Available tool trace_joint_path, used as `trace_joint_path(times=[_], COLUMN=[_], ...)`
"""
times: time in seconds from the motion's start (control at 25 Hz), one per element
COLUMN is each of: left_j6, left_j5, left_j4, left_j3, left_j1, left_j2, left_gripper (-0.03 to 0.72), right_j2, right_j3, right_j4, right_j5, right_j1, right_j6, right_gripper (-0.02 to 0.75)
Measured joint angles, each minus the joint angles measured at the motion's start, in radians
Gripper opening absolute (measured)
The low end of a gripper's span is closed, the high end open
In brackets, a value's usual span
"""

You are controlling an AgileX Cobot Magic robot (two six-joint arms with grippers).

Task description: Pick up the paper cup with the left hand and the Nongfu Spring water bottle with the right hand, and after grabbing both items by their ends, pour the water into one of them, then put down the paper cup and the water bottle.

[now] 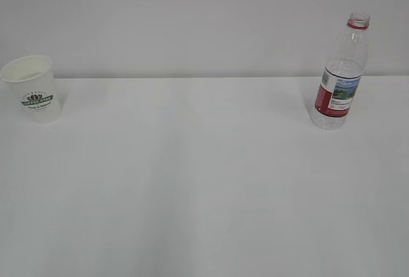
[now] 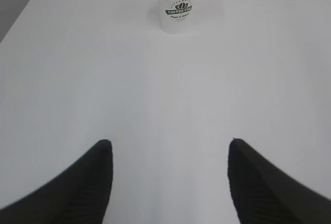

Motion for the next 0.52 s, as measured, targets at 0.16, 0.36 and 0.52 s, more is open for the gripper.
trace_joint_path(times=[0.16, 0.36, 0.52], left_j6=[0.000, 0.000, 0.000], left_j5=[0.000, 0.000, 0.000], left_j4=[0.000, 0.000, 0.000], left_j3=[0.000, 0.000, 0.000], left_j1=[0.000, 0.000, 0.000], left_j2=[0.000, 0.000, 0.000], left_gripper=[0.507, 0.507, 0.507], right_j2=[0.000, 0.000, 0.000], right_j3=[0.000, 0.000, 0.000], right_j4=[0.000, 0.000, 0.000], right_j5=[0.000, 0.000, 0.000], right_j1=[0.000, -0.001, -0.001], right_j6=[0.000, 0.000, 0.000], right_gripper=[0.589, 0.589, 0.589])
